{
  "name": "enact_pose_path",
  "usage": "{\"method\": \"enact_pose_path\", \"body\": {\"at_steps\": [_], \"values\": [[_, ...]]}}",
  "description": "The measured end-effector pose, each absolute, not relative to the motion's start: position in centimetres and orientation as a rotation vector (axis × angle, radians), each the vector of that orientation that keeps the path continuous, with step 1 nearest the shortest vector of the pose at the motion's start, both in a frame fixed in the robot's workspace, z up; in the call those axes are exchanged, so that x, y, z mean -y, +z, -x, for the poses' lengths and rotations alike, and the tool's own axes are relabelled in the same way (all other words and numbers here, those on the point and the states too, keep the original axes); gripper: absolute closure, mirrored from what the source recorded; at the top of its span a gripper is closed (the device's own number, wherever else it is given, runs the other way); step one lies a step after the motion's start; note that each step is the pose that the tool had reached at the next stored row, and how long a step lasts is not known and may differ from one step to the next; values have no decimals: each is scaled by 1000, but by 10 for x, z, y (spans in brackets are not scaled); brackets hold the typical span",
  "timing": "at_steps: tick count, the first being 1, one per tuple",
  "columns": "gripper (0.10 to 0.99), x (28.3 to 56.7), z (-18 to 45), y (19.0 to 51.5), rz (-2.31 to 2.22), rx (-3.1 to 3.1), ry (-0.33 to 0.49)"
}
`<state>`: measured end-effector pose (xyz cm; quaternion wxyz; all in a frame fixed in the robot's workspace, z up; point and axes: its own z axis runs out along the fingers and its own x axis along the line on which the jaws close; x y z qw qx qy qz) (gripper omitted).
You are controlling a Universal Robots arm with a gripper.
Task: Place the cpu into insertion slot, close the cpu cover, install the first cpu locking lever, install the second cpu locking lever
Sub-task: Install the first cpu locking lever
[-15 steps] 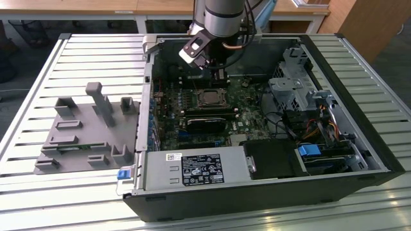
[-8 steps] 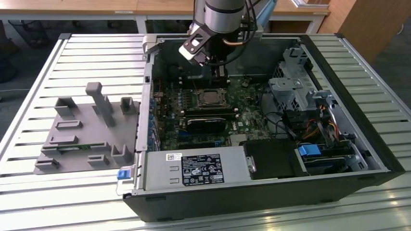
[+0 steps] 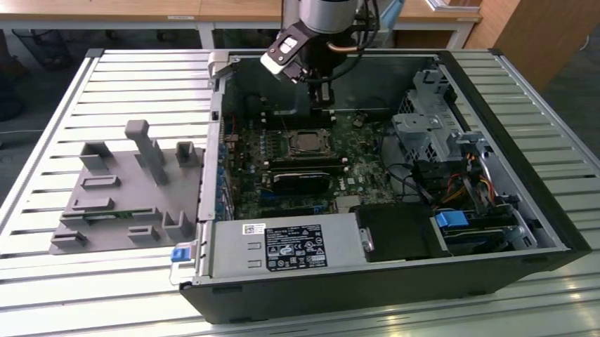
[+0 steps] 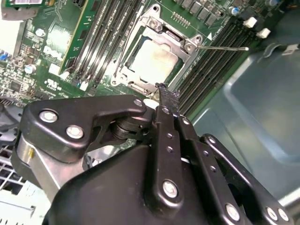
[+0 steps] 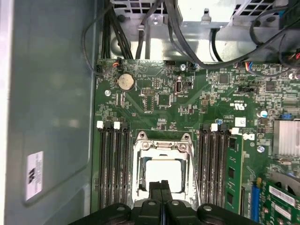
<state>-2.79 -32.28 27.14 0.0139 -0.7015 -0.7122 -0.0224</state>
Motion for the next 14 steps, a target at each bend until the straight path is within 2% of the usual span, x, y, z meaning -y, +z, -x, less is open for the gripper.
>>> {"method": "enact_pose_path", "body": {"at_steps": [14], "values": [[969, 323, 28, 281, 2038, 2350, -67]]}}
